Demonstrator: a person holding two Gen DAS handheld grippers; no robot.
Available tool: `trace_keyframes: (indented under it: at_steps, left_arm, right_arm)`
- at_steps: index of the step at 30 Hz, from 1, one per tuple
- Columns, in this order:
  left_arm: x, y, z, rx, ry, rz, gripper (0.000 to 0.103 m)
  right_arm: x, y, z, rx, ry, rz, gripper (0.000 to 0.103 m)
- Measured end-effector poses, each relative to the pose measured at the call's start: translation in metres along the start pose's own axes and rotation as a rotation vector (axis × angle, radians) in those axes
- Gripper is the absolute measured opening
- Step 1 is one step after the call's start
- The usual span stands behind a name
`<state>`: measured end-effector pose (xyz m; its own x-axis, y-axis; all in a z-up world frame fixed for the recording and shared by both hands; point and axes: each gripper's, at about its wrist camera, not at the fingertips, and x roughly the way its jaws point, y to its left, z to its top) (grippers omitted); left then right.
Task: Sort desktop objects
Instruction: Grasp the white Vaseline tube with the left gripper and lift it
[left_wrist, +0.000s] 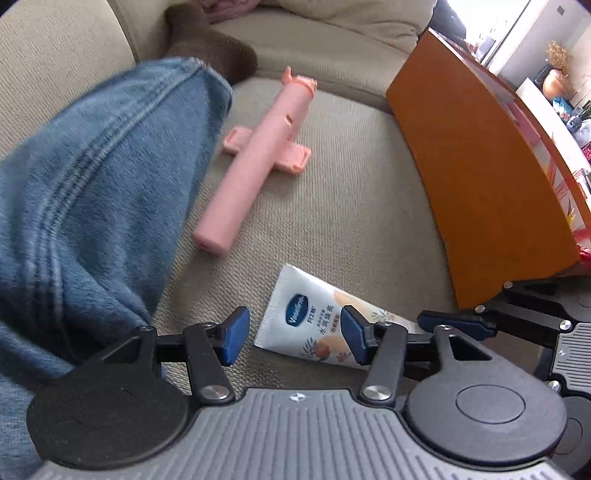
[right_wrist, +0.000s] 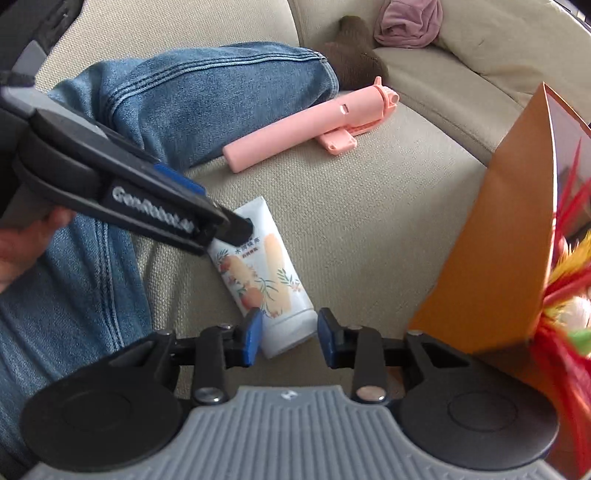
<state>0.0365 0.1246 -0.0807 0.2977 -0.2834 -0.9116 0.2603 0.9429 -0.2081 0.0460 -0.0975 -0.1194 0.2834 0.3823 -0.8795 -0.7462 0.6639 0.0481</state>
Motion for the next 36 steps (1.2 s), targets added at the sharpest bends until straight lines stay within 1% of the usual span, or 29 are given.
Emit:
trace_keyframes:
  at_steps: [1,2,3,6,10,12,15,17,19,21,23,24,25,27,29,31,32,34,36]
  left_arm:
    - [0.005,0.001,-0.001,-0.006,0.013,-0.007,0.065]
    - [0.008,0.002,-0.002,-0.014,0.009,-0.021,0.069]
    - [0.010,0.004,-0.002,-0.023,0.001,-0.041,0.074]
    - [0.012,0.010,-0.001,-0.051,0.000,-0.077,0.078]
    - [0.009,0.014,-0.004,-0.064,-0.018,-0.091,0.078]
    - [0.009,0.011,-0.006,-0.043,-0.026,-0.084,0.079]
    - [0.009,0.009,-0.007,-0.017,-0.023,-0.093,0.080]
    - [0.005,0.013,-0.009,-0.038,-0.032,-0.093,0.071]
    - [-0.002,0.017,-0.011,-0.060,-0.044,-0.085,0.052]
    - [-0.013,0.017,-0.013,-0.052,-0.065,-0.078,0.040]
    - [-0.026,0.015,-0.016,-0.011,-0.083,-0.100,0.039]
    - [-0.035,0.012,-0.019,0.015,-0.096,-0.112,0.036]
    - [-0.043,0.008,-0.020,0.043,-0.107,-0.128,0.034]
    - [-0.057,-0.002,-0.021,0.083,-0.123,-0.175,0.033]
    - [-0.063,-0.012,-0.022,0.122,-0.122,-0.206,0.032]
    - [-0.059,-0.025,-0.024,0.158,-0.094,-0.233,0.027]
    - [-0.054,-0.030,-0.024,0.165,-0.076,-0.247,0.025]
    - [-0.042,-0.036,-0.024,0.148,-0.061,-0.245,0.018]
    - [-0.037,-0.035,-0.024,0.103,-0.085,-0.250,0.016]
  right_arm:
    - [0.000,0.000,0.000,-0.004,0.003,0.000,0.035]
    - [0.000,0.000,-0.001,-0.006,0.005,0.000,0.034]
    - [0.001,-0.001,-0.002,-0.004,0.008,0.002,0.034]
    - [0.001,-0.001,-0.005,-0.003,0.004,0.007,0.034]
    - [0.001,-0.002,-0.005,-0.001,0.005,0.009,0.034]
    - [0.002,-0.001,-0.005,-0.005,0.004,0.007,0.034]
    - [0.004,-0.002,-0.005,-0.002,0.004,0.007,0.034]
    - [0.004,-0.002,-0.006,-0.002,0.002,0.007,0.034]
    - [0.004,-0.002,-0.006,0.002,0.003,0.007,0.034]
    - [0.005,-0.003,-0.006,0.004,0.003,0.010,0.034]
    - [0.005,-0.004,-0.007,0.007,0.005,0.016,0.035]
    - [0.005,-0.004,-0.008,0.010,0.007,0.021,0.036]
    - [0.004,-0.005,-0.009,0.012,0.008,0.026,0.036]
    - [0.003,-0.007,-0.013,0.017,0.017,0.037,0.038]
    - [0.004,-0.007,-0.018,0.019,0.036,0.034,0.038]
    - [0.006,-0.007,-0.023,0.027,0.059,0.033,0.034]
    - [0.007,-0.008,-0.025,0.031,0.067,0.033,0.032]
    - [0.008,-0.009,-0.027,0.037,0.077,0.037,0.029]
    - [0.006,-0.009,-0.026,0.037,0.070,0.033,0.028]
